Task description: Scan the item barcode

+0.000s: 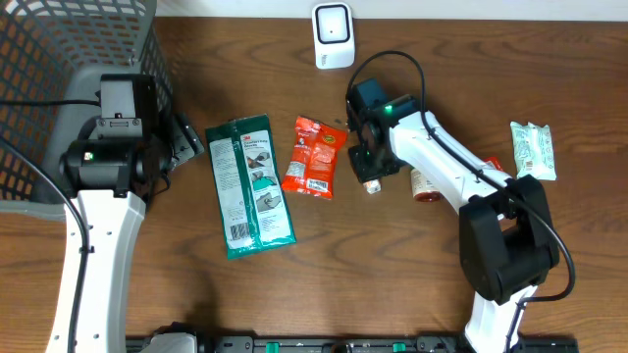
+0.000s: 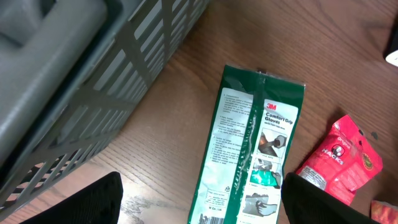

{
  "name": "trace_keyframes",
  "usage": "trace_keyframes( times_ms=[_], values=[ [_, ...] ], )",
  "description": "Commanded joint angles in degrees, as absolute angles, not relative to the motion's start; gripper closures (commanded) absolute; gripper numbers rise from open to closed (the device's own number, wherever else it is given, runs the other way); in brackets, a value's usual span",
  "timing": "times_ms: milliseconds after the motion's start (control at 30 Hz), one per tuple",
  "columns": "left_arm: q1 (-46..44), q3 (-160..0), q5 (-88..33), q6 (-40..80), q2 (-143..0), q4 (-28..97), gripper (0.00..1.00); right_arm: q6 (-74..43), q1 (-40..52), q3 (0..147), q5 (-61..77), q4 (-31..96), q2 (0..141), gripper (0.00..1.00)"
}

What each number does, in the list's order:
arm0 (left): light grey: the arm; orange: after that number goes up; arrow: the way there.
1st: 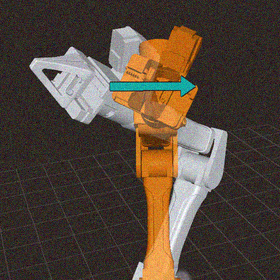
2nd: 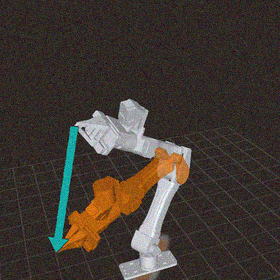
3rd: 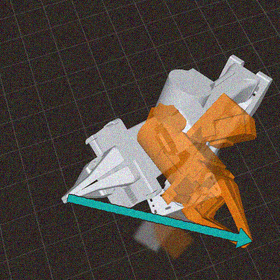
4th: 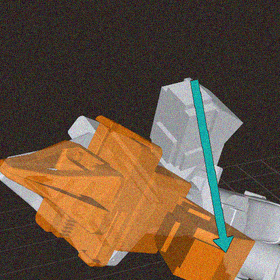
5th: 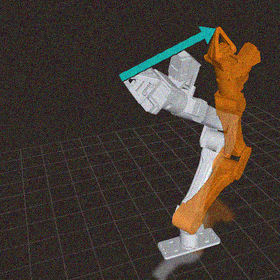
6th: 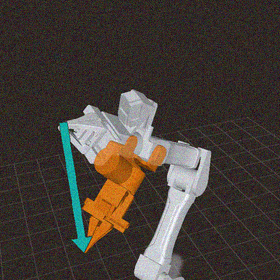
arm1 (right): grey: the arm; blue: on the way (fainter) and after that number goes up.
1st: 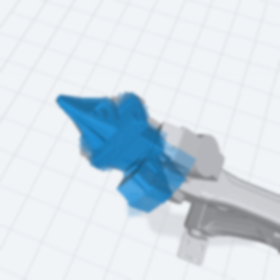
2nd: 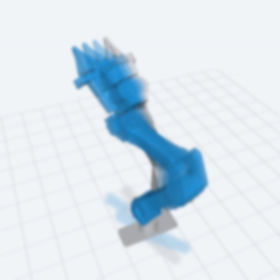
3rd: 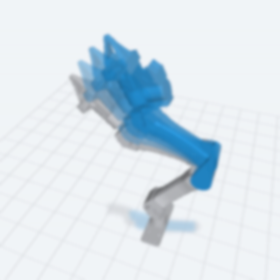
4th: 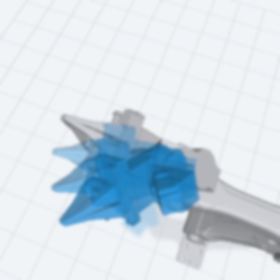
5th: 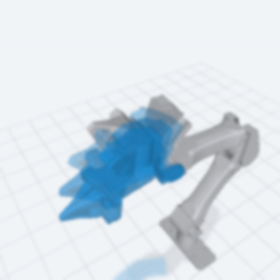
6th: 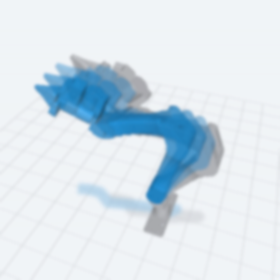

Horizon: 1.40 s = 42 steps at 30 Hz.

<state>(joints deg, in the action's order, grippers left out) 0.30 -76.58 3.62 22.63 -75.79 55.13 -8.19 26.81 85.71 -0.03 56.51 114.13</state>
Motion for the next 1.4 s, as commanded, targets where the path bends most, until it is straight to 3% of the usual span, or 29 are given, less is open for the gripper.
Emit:
trace_keyframes(
  times_ms=[0,233,300,333,400,433,467,967,1033,1100,1300,1367],
  values=[
    [0.58,-76.84,4.80,22.28,-75.99,55.24,0.18,-5.63,26.04,87.24,-1.74,56.58,111.20,0.99],
    [0.58,-76.84,4.80,22.31,-75.99,55.24,0.18,-5.48,25.80,87.29,-3.62,56.62,109.27,0.99],
    [0.58,-76.84,4.80,22.28,-75.99,55.24,0.18,-5.50,25.80,87.29,-3.55,56.62,109.27,0.89],
    [0.58,-76.84,4.80,22.28,-75.99,55.24,0.18,-5.50,25.80,87.29,-3.16,56.62,109.27,0.82],
    [0.58,-76.84,4.80,22.28,-75.99,55.24,0.18,-5.52,25.80,87.29,-2.70,56.58,109.27,0.47],
    [0.58,-76.84,4.80,22.28,-75.99,55.24,0.18,-5.50,25.82,87.26,-2.72,56.60,109.30,0.35],
    [0.58,-76.84,4.80,22.28,-75.99,55.24,0.18,-5.52,25.82,87.26,-2.70,56.62,109.30,0.30],
    [0.58,-76.84,4.80,22.28,-75.99,55.22,0.18,-7.20,27.77,79.96,13.61,52.71,109.40,0.36],
    [0.58,-76.84,4.80,22.28,-75.99,55.24,0.18,-7.03,28.67,79.83,16.82,52.80,109.40,0.42],
    [0.58,-76.84,4.80,22.28,-75.99,55.24,0.18,-5.67,29.95,79.85,20.21,52.75,109.32,0.56],
    [0.58,-76.84,4.80,22.28,-75.99,55.24,0.18,-5.06,30.20,80.27,17.34,52.56,103.85,0.53],
    [0.58,-76.84,4.80,22.28,-75.99,55.24,0.18,-5.06,29.54,80.29,15.92,51.53,101.38,0.46]
  ],
)
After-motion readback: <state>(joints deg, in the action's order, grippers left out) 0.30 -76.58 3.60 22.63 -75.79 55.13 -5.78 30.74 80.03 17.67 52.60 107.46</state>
